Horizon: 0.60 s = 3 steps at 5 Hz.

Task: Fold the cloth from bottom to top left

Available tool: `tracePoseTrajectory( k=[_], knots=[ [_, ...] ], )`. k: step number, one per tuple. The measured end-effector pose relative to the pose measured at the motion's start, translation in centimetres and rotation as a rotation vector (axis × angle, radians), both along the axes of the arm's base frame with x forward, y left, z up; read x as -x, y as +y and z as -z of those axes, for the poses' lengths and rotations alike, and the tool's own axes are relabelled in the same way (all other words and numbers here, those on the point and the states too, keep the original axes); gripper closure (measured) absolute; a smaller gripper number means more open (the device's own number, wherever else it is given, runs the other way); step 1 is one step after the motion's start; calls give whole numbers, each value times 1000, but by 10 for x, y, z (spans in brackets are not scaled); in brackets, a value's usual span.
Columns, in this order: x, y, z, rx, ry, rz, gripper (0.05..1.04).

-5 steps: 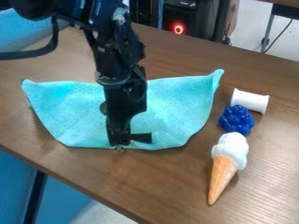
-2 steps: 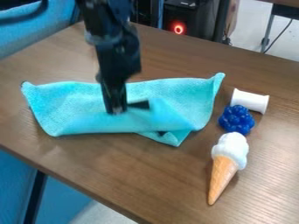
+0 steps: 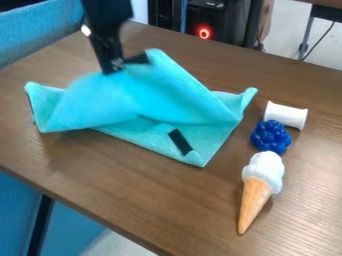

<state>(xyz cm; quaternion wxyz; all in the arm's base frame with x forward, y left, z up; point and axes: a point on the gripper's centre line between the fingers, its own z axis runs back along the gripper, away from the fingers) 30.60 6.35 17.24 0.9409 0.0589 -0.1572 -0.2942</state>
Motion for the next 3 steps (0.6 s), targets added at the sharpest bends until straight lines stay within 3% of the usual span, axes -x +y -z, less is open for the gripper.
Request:
tracePoseTrajectory(
  k=[1, 2, 3],
  knots=[
    [-6, 38, -32, 5, -111, -128, 1031],
    [-19, 55, -79, -2, -207, -215, 1031],
    [-31, 78, -102, -25, -167, -337, 1031]
  ],
)
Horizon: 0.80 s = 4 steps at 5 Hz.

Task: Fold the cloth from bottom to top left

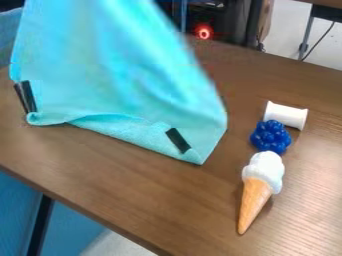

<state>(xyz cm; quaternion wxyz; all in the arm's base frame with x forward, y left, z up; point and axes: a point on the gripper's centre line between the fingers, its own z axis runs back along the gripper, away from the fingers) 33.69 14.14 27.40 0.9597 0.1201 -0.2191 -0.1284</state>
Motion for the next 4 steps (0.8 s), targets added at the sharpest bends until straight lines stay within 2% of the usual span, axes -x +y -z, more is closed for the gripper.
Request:
tracePoseTrajectory(
  k=[1, 3, 4],
  knots=[
    [-7, 10, -4, 6, 43, -58, 1031],
    [0, 25, -10, 16, 49, -106, 1017],
    [7, 34, -6, 3, 84, -147, 878]
  ],
)
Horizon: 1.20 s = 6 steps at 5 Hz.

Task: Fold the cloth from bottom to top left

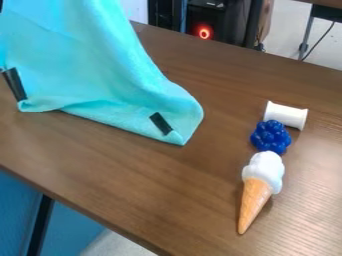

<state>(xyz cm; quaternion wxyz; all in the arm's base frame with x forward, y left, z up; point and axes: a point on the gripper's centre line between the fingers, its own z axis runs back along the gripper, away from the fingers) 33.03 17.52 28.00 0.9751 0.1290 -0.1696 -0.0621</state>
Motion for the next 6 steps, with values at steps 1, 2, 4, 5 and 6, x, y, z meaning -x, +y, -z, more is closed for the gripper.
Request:
tracePoseTrajectory(
  k=[1, 2, 4, 5, 6],
  knots=[
    [6, 14, 10, 20, 62, -37, 626],
    [13, 25, 10, 41, 67, -63, 316],
    [19, 35, 11, 47, 79, -69, 82],
    [27, 32, -10, -22, 36, -51, 83],
    [29, 31, -15, -30, 23, -49, 83]
  ],
)
